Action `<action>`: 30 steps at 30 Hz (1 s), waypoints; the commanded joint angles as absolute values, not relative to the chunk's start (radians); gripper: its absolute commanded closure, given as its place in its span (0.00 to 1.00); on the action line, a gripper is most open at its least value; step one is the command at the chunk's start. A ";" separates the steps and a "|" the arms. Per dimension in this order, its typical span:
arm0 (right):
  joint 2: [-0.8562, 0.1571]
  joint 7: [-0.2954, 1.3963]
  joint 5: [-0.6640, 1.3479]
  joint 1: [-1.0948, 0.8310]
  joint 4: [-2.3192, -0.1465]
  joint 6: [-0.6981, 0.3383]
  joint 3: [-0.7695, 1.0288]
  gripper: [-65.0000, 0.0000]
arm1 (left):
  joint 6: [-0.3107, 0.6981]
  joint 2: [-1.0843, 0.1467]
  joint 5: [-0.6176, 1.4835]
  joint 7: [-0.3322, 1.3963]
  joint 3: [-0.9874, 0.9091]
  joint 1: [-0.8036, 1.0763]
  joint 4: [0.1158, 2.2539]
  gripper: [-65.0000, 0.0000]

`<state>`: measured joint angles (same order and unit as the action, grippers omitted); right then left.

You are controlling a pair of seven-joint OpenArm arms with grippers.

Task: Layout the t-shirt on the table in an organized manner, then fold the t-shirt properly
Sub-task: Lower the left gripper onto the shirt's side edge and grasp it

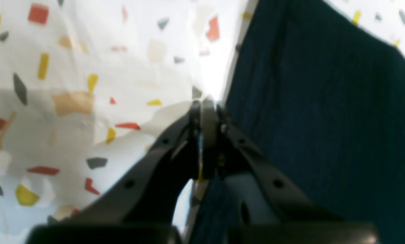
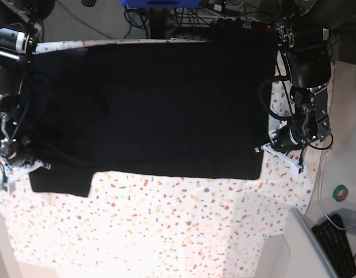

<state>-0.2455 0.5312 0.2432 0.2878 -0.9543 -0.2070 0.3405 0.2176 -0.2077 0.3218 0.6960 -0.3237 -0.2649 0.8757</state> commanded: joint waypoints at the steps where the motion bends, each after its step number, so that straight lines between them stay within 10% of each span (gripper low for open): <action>1: -0.260 0.510 0.249 0.315 -0.970 -0.213 0.343 1.00 | 0.222 -0.211 0.314 0.745 -0.321 -0.259 0.894 1.00; 25: -0.259 0.512 0.249 0.294 -0.970 -0.213 0.343 1.00 | 0.217 -0.225 0.460 0.955 -0.490 -0.137 1.248 1.00; 30: -0.259 0.512 0.249 0.294 -0.970 -0.213 0.343 1.00 | 0.220 -0.222 0.458 0.918 -0.490 -0.168 1.161 0.39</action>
<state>-0.2432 0.5278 0.2447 0.2680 -0.9543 -0.2077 0.3405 0.2169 -0.2050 0.4503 0.9360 -0.4877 -0.1497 1.1446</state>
